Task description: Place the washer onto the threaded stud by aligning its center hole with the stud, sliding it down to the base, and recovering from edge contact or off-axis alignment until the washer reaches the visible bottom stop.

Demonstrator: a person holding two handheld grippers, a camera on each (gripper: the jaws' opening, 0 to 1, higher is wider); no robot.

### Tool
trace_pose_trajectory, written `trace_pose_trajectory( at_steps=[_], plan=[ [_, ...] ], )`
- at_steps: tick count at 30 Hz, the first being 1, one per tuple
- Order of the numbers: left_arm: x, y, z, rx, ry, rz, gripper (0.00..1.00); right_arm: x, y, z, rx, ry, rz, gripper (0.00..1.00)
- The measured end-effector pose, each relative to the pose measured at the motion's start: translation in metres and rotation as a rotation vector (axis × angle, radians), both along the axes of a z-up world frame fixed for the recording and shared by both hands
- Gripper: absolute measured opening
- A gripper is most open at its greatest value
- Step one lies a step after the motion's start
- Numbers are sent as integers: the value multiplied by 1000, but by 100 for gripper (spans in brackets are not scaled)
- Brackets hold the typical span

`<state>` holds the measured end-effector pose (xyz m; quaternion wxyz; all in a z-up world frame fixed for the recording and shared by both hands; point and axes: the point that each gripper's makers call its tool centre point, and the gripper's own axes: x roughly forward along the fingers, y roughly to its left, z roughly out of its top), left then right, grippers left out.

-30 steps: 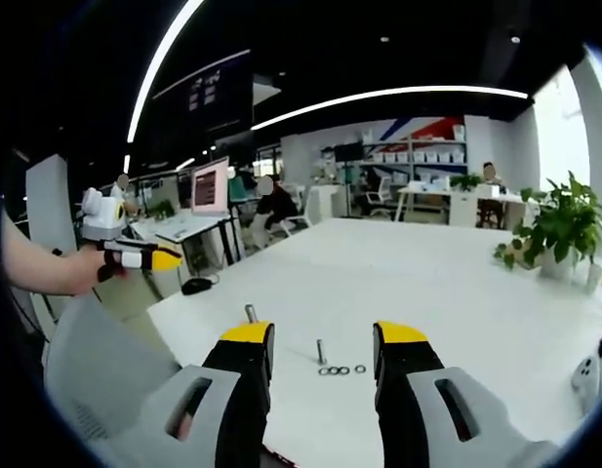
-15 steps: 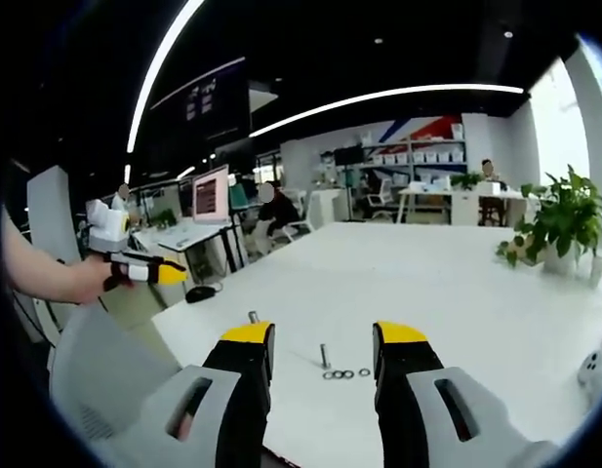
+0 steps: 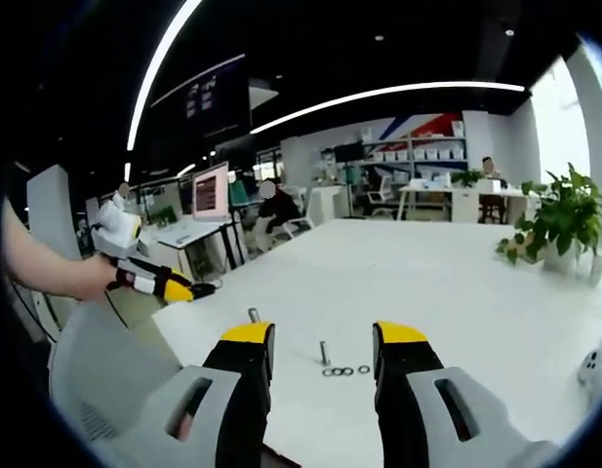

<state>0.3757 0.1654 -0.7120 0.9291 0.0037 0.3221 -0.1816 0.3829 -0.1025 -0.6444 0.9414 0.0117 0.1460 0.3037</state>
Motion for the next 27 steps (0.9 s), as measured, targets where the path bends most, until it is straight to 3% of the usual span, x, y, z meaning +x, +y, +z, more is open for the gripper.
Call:
trace_pose_trajectory(
  at_steps=[7, 16, 23, 27],
  plan=[
    [15, -1, -25, -22, 85, -1, 33, 0, 0, -3, -9, 11, 2, 42],
    [25, -10, -74, 58, 224, -94, 35, 0, -1, -7, -29, 19, -1, 42],
    [31, -16, -101, 81, 294, -125, 35, 1, -3, -9, -34, 28, -10, 42],
    [33, -17, -118, 130, 343, -155, 35, 1, -4, -10, -37, 30, -14, 42]
  ],
)
